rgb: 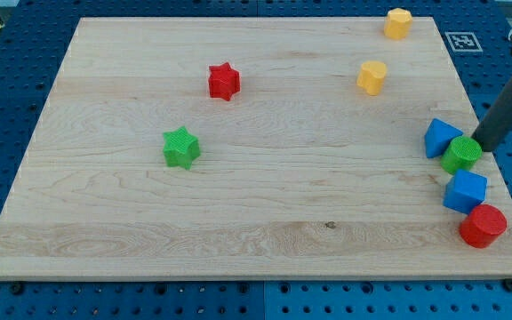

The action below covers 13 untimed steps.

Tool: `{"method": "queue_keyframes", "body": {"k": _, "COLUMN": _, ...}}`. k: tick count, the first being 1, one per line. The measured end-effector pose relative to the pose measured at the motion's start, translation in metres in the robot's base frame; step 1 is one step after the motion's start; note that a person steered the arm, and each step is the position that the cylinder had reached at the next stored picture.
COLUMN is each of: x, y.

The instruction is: Push the yellow heart to the top of the blue triangle

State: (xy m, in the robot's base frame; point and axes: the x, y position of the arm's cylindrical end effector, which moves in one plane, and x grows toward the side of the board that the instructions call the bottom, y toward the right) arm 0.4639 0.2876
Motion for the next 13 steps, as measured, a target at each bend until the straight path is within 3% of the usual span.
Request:
{"method": "queue_keyframes", "body": {"k": 3, "x": 0.026, "y": 0.000}}
{"method": "queue_keyframes", "body": {"k": 6, "x": 0.003, "y": 0.001}}
{"method": "queue_keyframes", "body": {"k": 13, "x": 0.014, "y": -0.018}}
